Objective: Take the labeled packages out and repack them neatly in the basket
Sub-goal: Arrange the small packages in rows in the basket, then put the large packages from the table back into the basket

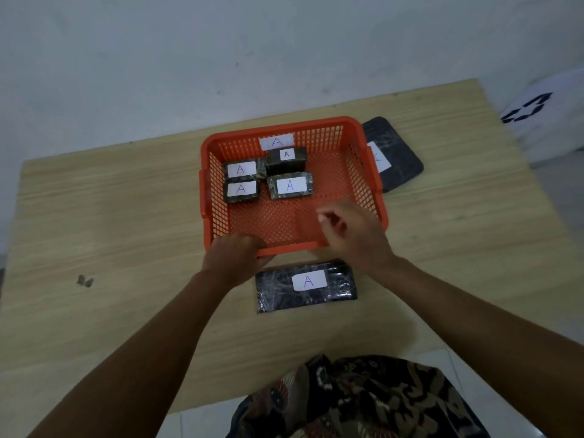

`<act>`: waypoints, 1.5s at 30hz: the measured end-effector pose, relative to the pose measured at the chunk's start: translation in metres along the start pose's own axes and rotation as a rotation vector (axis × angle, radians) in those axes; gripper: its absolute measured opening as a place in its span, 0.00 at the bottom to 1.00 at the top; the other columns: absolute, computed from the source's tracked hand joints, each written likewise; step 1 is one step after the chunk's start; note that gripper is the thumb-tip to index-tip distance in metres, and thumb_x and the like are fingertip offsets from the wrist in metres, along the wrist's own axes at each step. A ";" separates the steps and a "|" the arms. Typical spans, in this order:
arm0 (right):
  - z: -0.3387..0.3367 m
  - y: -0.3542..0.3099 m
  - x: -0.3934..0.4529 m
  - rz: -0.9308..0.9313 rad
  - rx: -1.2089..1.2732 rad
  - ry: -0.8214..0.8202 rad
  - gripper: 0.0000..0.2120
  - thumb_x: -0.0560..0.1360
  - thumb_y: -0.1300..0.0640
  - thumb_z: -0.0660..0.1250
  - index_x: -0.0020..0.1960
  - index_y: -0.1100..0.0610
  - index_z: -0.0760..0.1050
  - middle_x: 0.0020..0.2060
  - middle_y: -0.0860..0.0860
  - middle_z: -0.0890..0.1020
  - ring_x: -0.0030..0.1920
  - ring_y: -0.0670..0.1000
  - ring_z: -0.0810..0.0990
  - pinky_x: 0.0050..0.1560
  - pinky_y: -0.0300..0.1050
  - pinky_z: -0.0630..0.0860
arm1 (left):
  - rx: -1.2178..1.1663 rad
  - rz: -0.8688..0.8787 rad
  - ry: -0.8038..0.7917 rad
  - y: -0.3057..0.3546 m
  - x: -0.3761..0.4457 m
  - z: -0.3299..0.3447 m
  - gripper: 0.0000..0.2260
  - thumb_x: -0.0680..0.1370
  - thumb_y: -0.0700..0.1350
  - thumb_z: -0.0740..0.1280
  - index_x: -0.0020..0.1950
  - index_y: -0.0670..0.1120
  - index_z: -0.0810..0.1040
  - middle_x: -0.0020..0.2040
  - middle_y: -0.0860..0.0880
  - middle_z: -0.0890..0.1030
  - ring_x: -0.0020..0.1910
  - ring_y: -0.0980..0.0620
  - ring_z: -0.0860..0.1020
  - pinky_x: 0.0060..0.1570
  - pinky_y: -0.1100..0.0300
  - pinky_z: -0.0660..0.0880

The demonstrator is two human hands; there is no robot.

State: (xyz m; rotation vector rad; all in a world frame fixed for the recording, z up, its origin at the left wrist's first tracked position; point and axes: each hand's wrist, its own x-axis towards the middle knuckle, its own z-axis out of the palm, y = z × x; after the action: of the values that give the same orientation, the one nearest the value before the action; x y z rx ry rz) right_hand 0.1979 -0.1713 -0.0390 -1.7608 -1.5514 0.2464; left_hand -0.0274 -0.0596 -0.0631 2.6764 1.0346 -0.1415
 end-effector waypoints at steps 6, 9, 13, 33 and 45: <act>-0.002 0.012 -0.061 -0.160 -0.104 -0.228 0.16 0.71 0.54 0.76 0.57 0.57 0.82 0.49 0.52 0.85 0.48 0.50 0.82 0.47 0.43 0.79 | 0.046 -0.021 0.024 0.001 -0.001 0.003 0.22 0.76 0.65 0.59 0.41 0.49 0.82 0.37 0.49 0.82 0.35 0.47 0.81 0.38 0.52 0.80; 0.005 0.018 -0.068 -0.078 -0.170 -0.464 0.29 0.69 0.48 0.77 0.66 0.59 0.78 0.60 0.55 0.83 0.61 0.53 0.80 0.60 0.51 0.78 | 0.081 -0.019 0.037 0.000 -0.002 0.004 0.20 0.76 0.64 0.61 0.41 0.49 0.81 0.37 0.47 0.82 0.37 0.44 0.81 0.37 0.53 0.78; 0.002 0.020 -0.068 0.277 -0.175 -0.747 0.40 0.70 0.42 0.75 0.77 0.52 0.65 0.72 0.53 0.72 0.72 0.53 0.69 0.70 0.52 0.69 | 0.086 -0.010 0.033 0.001 -0.002 0.003 0.20 0.76 0.63 0.61 0.40 0.48 0.81 0.36 0.46 0.82 0.36 0.43 0.81 0.37 0.52 0.79; -0.081 -0.002 -0.032 0.812 0.188 -0.897 0.15 0.64 0.47 0.81 0.48 0.52 0.87 0.41 0.47 0.88 0.44 0.47 0.87 0.48 0.40 0.79 | 0.042 0.016 0.072 0.008 -0.006 -0.006 0.18 0.76 0.59 0.65 0.39 0.46 0.83 0.35 0.45 0.83 0.33 0.44 0.81 0.34 0.57 0.75; -0.072 -0.017 -0.011 0.948 0.628 -0.654 0.10 0.71 0.55 0.76 0.50 0.59 0.85 0.48 0.57 0.87 0.49 0.57 0.86 0.56 0.50 0.79 | -0.003 0.019 0.047 0.004 -0.005 -0.004 0.18 0.76 0.62 0.62 0.49 0.50 0.83 0.40 0.47 0.84 0.35 0.46 0.82 0.37 0.53 0.80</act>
State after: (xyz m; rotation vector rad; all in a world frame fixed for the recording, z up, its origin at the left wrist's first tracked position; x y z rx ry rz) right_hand 0.2254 -0.2112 0.0185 -1.8112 -0.7125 1.6978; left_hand -0.0285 -0.0638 -0.0572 2.6977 1.0217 -0.0739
